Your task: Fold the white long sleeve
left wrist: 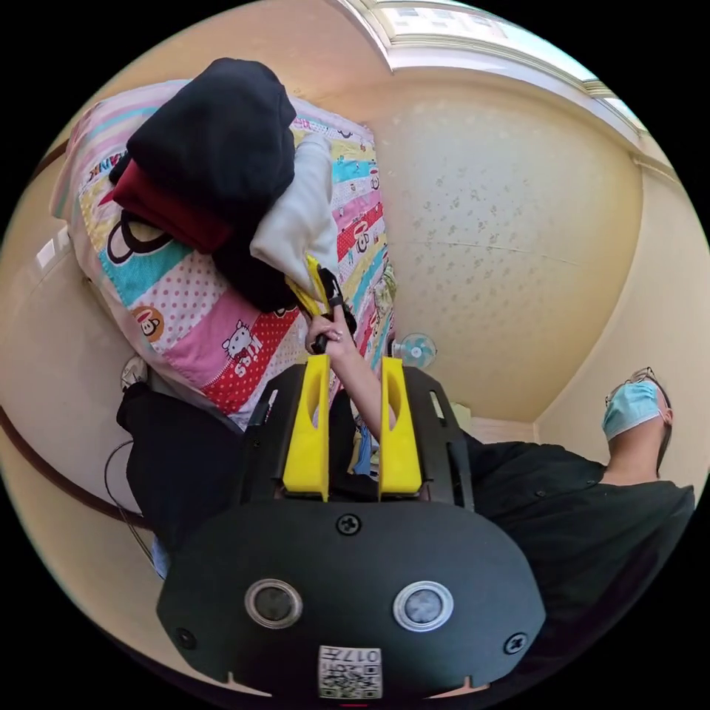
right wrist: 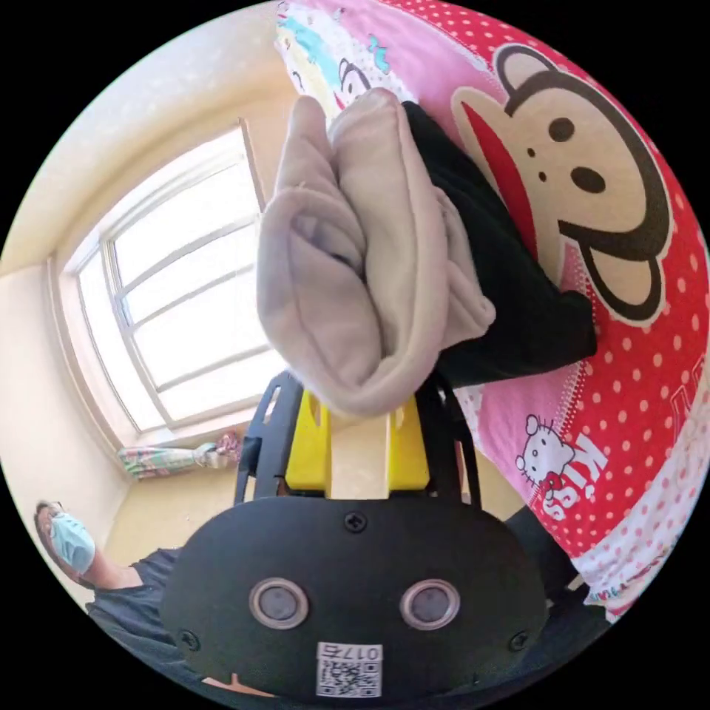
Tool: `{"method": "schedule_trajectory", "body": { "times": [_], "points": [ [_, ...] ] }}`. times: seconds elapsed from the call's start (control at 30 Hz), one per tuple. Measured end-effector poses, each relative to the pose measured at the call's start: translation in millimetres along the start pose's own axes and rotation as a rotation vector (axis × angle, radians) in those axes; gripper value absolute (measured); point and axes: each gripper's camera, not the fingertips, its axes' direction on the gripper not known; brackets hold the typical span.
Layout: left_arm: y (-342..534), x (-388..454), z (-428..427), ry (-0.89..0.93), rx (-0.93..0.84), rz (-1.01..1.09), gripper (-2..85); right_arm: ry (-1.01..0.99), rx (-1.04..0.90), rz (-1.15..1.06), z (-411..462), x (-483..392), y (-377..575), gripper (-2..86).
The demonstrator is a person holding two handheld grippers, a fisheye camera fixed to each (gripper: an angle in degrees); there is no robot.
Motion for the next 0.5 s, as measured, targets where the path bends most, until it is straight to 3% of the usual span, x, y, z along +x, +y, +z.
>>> {"method": "schedule_trajectory", "body": {
  "times": [0.13, 0.27, 0.43, 0.5],
  "points": [
    [-9.0, -3.9, 40.1, -0.021, -0.085, 0.004, 10.4, 0.234, -0.197, -0.044, -7.2, -16.7, 53.3, 4.1],
    [-19.7, 18.2, 101.3, -0.15, -0.223, 0.069, 9.1, 0.419, -0.191, 0.011, -61.2, -4.5, 110.6, 6.8],
    [-5.4, 61.7, 206.0, -0.116, -0.531, 0.302, 8.7, 0.493, 0.156, 0.179, -195.0, 36.6, 219.2, 11.5],
    [12.1, 71.6, 253.0, -0.183, -0.684, 0.338, 8.5, 0.464, 0.311, 0.249, -238.3, 54.7, 266.6, 11.8]
  ]
}}
